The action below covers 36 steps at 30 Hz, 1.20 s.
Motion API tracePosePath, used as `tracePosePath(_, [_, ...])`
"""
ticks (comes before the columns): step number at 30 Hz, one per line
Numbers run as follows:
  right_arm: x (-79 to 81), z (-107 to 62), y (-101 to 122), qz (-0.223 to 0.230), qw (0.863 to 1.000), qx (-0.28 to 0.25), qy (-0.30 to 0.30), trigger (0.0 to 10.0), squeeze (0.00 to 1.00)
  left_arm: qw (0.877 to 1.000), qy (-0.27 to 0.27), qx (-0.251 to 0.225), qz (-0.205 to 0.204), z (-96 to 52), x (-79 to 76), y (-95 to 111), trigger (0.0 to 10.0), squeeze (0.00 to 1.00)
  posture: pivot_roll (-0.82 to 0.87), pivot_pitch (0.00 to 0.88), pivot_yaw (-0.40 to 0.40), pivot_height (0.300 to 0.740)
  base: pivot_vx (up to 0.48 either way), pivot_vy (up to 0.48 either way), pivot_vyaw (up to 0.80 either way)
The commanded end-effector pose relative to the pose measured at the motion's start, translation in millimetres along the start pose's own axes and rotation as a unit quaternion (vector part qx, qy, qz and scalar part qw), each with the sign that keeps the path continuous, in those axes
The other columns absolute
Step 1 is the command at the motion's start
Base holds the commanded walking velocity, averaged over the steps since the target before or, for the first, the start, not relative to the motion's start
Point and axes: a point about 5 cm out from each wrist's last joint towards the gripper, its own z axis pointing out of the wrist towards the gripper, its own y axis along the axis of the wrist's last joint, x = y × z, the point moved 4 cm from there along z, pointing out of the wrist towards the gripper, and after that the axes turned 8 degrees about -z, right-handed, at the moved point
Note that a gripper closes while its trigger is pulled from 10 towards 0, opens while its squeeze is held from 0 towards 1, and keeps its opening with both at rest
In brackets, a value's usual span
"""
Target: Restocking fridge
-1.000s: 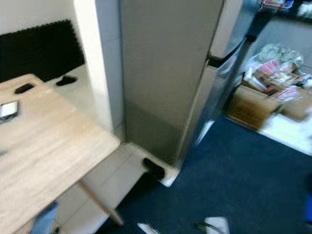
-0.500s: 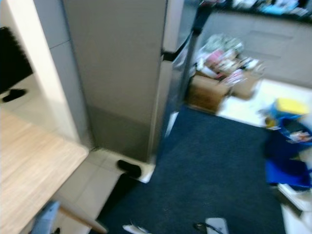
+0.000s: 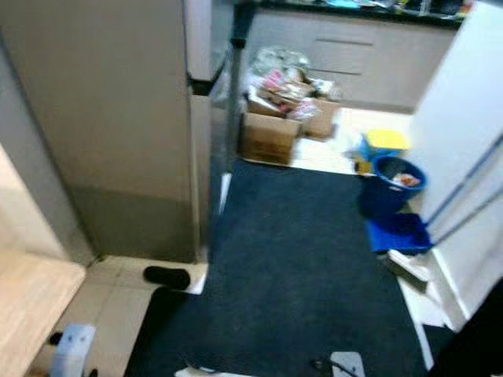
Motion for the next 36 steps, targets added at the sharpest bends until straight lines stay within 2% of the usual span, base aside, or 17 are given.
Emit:
tracePosePath(1, [-5.8,0.5,0.7,0.0,1.0,-0.002,-0.008,10.0,0.0,1.0,-0.004,-0.008,0.002,2.0,-3.6,7.3,10.0,0.0,0.03,0.0,-0.006,0.74,0.0,0.0,-0.77])
tracePosePath(22, [-6.4,0.6,0.9,0.0,1.0,-0.002,-0.009,10.0,0.0,1.0,-0.007,-0.009,0.003,2.7,-5.0,9.3,10.0,0.0,0.02,0.0,-0.006,0.74,0.0,0.0,-0.77])
tracePosePath(36, [-4.5,0.8,8.0,0.008,1.0,-0.022,-0.003,10.0,0.0,1.0,-0.01,-0.015,-0.006,2.1,-5.5,9.7,10.0,0.0,0.03,0.0,-0.008,0.74,0.0,0.0,0.0])
